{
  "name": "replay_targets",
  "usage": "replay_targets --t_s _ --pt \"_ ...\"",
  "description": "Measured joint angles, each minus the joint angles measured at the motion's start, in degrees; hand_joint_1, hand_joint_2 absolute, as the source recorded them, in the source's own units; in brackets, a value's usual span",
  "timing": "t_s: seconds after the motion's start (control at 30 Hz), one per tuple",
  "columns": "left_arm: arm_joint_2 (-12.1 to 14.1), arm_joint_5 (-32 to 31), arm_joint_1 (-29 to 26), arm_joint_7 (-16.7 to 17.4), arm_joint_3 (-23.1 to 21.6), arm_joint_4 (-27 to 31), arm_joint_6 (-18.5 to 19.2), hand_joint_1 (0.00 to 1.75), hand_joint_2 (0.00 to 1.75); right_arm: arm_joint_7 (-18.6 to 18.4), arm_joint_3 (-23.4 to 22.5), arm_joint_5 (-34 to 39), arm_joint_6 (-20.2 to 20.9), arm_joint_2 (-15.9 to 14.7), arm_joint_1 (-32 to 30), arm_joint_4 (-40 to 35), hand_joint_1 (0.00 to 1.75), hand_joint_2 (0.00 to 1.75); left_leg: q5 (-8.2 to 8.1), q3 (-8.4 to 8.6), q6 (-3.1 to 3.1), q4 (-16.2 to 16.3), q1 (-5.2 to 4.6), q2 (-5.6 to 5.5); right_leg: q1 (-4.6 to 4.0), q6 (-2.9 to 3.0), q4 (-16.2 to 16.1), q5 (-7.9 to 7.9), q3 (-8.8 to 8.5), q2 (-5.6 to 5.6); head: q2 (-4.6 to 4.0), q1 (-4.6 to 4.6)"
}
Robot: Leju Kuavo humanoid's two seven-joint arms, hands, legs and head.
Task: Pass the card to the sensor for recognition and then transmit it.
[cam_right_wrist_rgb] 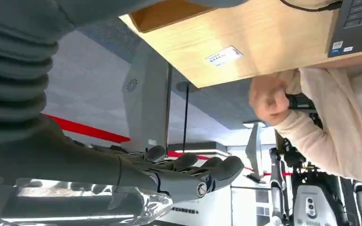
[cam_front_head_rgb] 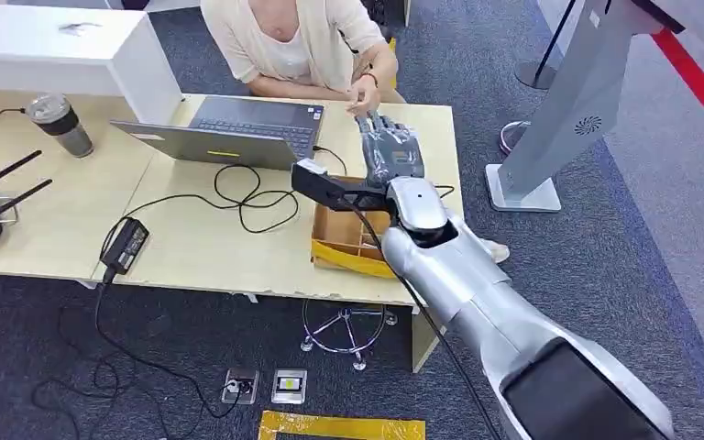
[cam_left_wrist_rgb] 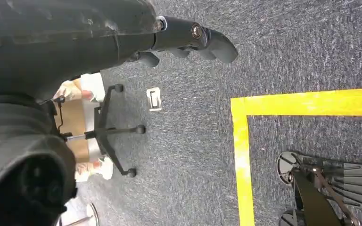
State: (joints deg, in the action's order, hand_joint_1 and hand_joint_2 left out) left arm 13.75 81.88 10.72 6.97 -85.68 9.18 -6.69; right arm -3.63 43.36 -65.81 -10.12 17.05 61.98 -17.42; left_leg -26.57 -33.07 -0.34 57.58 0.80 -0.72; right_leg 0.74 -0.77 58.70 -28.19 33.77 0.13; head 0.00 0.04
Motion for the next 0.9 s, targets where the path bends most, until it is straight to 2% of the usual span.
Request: replay_targets --t_s 0.23,0.43,0.53,0.9 --pt "0.0 0.1 0.0 0.2 0.0 0.0 0.3 0.0 0.0 0.0 -0.4 -0.9 0.7 -0.4 0.5 0.2 0.0 0.0 0.0 0.0 0.0 0.0 0.0 0.0 0.0 0.0 0.0 0.0 0.0 0.0 0.0 0.0" --pt "0.2 -0.2 0.0 0.2 -0.2 0.0 1.5 0.0 0.0 2.4 -4.2 7.9 9.3 -0.2 4.1 0.2 0.0 0.0 0.01 -0.01 -0.01 0.0 0.0 0.0 0.0 0.01 0.0 0.01 -0.01 -0.01 0.0 0.0" --pt "0.3 -0.6 0.0 0.2 -0.3 0.0 2.0 0.0 0.0 2.4 -6.0 8.7 11.2 0.1 6.8 0.2 0.0 0.0 0.01 -0.01 -0.01 0.0 0.0 0.0 0.0 0.01 0.0 0.01 -0.01 0.0 0.0 0.0" --pt "0.5 -0.7 0.1 -0.3 -0.3 0.0 1.9 0.0 0.0 2.9 -10.1 9.6 13.4 1.7 9.4 0.1 0.0 0.0 0.01 0.0 -0.01 0.0 0.01 -0.01 -0.01 0.01 0.0 0.01 -0.01 -0.01 0.0 0.0"
